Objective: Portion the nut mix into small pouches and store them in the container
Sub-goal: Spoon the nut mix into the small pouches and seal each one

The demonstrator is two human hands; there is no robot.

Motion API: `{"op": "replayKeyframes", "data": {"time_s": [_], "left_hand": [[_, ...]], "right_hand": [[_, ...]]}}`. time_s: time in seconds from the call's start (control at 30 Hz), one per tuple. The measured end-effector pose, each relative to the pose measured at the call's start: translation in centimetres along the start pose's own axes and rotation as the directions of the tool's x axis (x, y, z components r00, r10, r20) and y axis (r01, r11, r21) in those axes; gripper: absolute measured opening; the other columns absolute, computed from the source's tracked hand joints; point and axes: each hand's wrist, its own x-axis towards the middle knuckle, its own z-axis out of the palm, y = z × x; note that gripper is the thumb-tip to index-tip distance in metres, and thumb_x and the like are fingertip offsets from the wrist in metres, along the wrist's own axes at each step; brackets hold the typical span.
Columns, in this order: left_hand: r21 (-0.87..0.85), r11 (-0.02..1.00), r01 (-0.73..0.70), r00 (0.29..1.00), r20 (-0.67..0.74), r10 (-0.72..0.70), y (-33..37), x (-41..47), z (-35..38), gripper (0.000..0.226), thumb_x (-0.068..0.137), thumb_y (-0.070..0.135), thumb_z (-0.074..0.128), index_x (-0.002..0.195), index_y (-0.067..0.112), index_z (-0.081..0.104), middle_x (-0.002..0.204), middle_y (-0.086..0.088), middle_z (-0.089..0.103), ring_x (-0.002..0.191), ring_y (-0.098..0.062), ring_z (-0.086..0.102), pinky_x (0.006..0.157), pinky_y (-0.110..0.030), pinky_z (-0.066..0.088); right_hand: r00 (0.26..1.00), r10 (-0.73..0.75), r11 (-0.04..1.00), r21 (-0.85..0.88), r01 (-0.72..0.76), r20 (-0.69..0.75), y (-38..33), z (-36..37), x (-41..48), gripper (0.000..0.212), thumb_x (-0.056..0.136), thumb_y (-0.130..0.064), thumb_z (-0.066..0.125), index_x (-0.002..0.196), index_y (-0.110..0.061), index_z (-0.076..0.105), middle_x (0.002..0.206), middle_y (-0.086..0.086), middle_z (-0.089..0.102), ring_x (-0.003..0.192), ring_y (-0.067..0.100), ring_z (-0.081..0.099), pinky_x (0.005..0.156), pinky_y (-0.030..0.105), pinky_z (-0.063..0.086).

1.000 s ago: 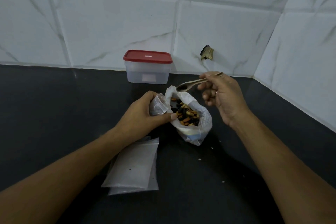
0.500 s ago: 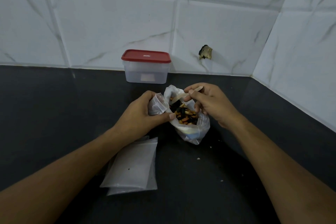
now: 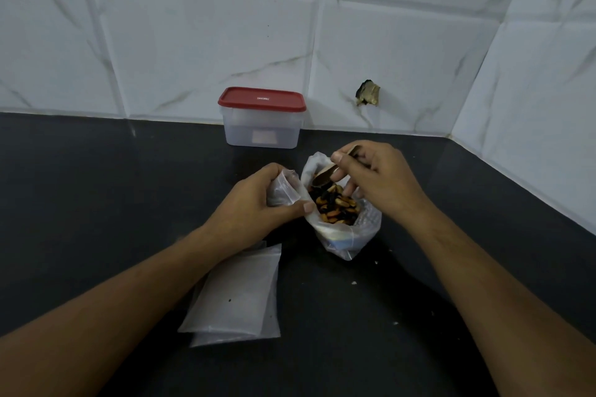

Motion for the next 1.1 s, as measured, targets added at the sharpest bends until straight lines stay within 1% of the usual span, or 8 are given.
{"op": "replayKeyframes", "data": {"time_s": [0.1,0.23,0.37,0.47,0.63,0.73,0.93,1.1], "left_hand": [[-0.007,0.999,-0.032,0.998,0.053,0.032,0.07,0.05,-0.12,0.037,0.088,0.036,0.075,0.122,0.029,0.061,0.112,0.012,0.070,0.101,0.000,0.067,0.083,-0.016,0.055],[0.017,0.998,-0.060,0.989,0.138,0.057,0.19,0.07,-0.26,0.042,0.093,0.039,0.069,0.133,0.036,0.058,0.127,0.019,0.064,0.113,0.004,0.062,0.092,-0.017,0.054],[0.019,0.999,-0.048,0.989,0.139,0.045,0.24,0.06,-0.15,0.030,0.093,0.037,0.070,0.121,0.028,0.066,0.112,0.013,0.072,0.102,0.000,0.068,0.088,-0.019,0.055],[0.024,0.999,-0.036,0.992,0.121,0.033,0.12,0.06,-0.08,0.028,0.090,0.036,0.072,0.116,0.026,0.067,0.108,0.010,0.074,0.098,0.001,0.069,0.084,-0.017,0.055],[0.043,0.998,-0.034,0.994,0.103,0.030,0.07,0.06,-0.09,0.029,0.088,0.036,0.075,0.115,0.025,0.067,0.106,0.010,0.074,0.095,0.001,0.070,0.082,-0.016,0.056],[0.049,0.999,-0.020,0.994,0.107,0.015,0.07,0.14,-0.09,0.030,0.088,0.037,0.075,0.115,0.025,0.067,0.107,0.009,0.074,0.095,0.000,0.070,0.083,-0.019,0.057],[0.061,0.998,-0.011,0.996,0.092,0.005,0.17,0.07,-0.02,0.030,0.087,0.038,0.076,0.112,0.025,0.068,0.103,0.008,0.075,0.092,-0.004,0.071,0.084,-0.027,0.059],[0.065,0.998,-0.012,0.996,0.094,0.006,0.18,0.05,-0.02,0.029,0.088,0.036,0.077,0.113,0.024,0.068,0.103,0.008,0.075,0.092,-0.003,0.071,0.084,-0.025,0.058]], "right_hand": [[1.000,0.017,0.999,-0.038,-0.018,-0.010,0.10,0.01,0.07,0.013,0.103,-0.030,0.063,0.099,-0.022,0.073,0.081,-0.002,0.077,0.061,0.016,0.073,0.061,0.032,0.060],[0.999,0.044,0.999,-0.007,-0.044,-0.018,0.00,-0.09,-0.01,0.014,0.103,-0.031,0.062,0.099,-0.021,0.072,0.082,-0.001,0.077,0.063,0.016,0.074,0.063,0.035,0.063],[0.999,0.018,0.998,-0.064,-0.022,-0.050,0.28,0.08,0.04,0.014,0.103,-0.033,0.062,0.099,-0.024,0.072,0.081,-0.003,0.076,0.065,0.013,0.074,0.064,0.034,0.062],[0.996,-0.022,0.993,-0.116,0.012,-0.082,0.45,0.09,0.11,0.014,0.103,-0.032,0.062,0.099,-0.024,0.072,0.079,-0.004,0.075,0.065,0.009,0.073,0.063,0.031,0.060],[0.992,-0.088,0.968,-0.241,0.064,-0.092,0.62,0.01,0.24,0.013,0.102,-0.034,0.062,0.099,-0.026,0.072,0.079,-0.006,0.074,0.070,0.008,0.071,0.069,0.043,0.062],[0.993,-0.096,0.949,-0.308,0.071,-0.065,0.63,0.05,0.31,0.014,0.102,-0.037,0.060,0.100,-0.028,0.071,0.081,-0.008,0.074,0.069,0.007,0.070,0.069,0.040,0.061],[0.995,-0.054,0.983,-0.181,0.038,-0.084,0.07,-0.47,0.05,0.017,0.103,-0.032,0.062,0.093,-0.022,0.072,0.073,-0.004,0.074,0.052,0.009,0.067,0.057,0.027,0.054],[0.999,-0.053,0.973,-0.225,0.049,-0.011,-0.06,-0.42,-0.02,0.014,0.104,-0.031,0.061,0.098,-0.024,0.072,0.078,-0.005,0.075,0.052,0.003,0.066,0.057,0.025,0.054]]}}
